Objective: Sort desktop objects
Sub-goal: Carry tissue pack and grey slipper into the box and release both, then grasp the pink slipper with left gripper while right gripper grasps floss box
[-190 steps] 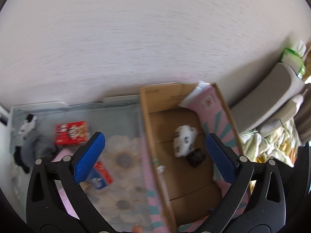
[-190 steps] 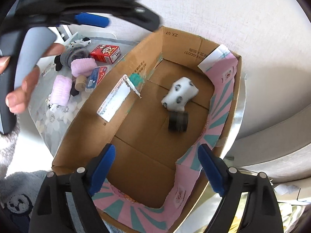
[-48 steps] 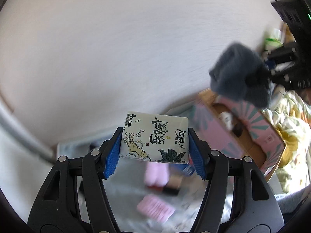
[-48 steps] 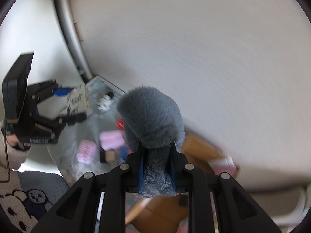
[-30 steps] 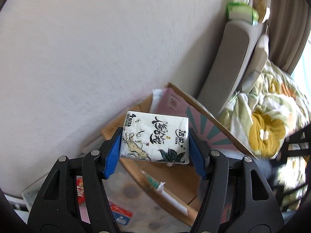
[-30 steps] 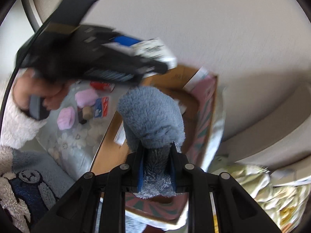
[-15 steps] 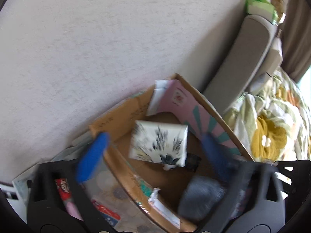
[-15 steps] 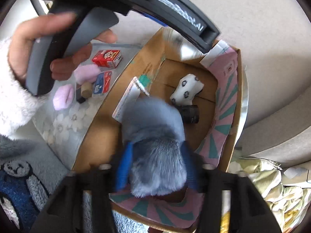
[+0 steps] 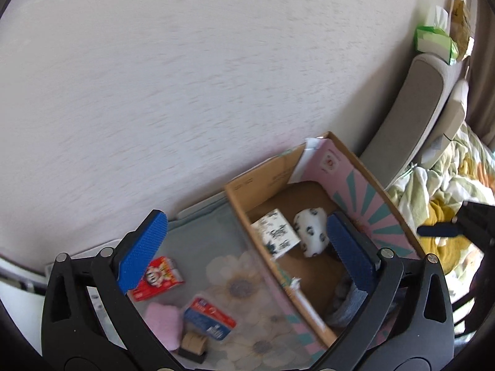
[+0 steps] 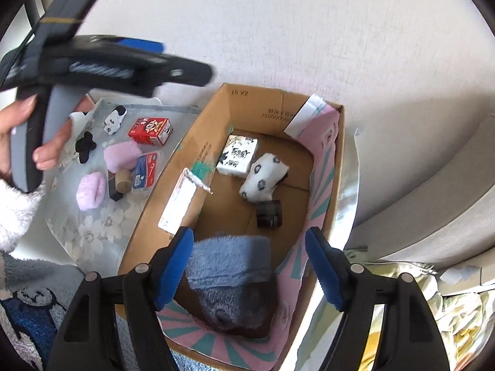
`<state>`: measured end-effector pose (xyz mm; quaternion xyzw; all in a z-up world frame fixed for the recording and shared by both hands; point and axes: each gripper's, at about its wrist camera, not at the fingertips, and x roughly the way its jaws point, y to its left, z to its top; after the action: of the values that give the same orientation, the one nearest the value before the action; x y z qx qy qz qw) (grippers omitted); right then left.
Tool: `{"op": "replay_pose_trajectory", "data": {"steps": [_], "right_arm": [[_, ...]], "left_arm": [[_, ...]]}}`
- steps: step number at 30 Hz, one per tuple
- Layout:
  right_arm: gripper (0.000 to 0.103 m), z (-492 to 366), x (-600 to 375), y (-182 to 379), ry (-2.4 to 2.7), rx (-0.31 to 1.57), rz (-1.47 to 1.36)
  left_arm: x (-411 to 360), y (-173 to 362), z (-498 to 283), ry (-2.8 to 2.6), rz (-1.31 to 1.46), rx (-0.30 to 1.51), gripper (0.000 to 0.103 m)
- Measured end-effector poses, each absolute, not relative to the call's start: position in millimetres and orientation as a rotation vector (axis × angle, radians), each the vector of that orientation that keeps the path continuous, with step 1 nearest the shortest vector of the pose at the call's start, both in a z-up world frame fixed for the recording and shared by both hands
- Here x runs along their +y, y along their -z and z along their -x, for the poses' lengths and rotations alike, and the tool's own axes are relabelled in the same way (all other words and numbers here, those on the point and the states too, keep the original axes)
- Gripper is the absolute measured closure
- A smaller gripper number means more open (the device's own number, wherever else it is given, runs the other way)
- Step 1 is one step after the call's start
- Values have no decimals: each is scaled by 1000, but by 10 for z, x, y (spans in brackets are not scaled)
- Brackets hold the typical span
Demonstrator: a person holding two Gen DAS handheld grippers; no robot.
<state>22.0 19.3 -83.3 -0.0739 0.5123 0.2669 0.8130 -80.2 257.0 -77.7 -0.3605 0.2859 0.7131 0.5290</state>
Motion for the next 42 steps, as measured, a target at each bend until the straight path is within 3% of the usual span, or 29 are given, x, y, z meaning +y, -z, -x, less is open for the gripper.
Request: {"op": "replay_pose_trajectory", "data": {"steps": [17, 26, 42], "right_arm": [[32, -83, 587, 470, -602, 1011, 223], [32, -59, 1027, 298, -673, 983, 235], [32, -214, 2142, 729, -719, 1116, 288]], "left_arm": [[1736, 462, 1174, -1874, 829, 615, 0], [867, 370, 1719, -1931, 825, 535, 0], [136, 1353, 1978, -1971, 1200, 462, 0]]}}
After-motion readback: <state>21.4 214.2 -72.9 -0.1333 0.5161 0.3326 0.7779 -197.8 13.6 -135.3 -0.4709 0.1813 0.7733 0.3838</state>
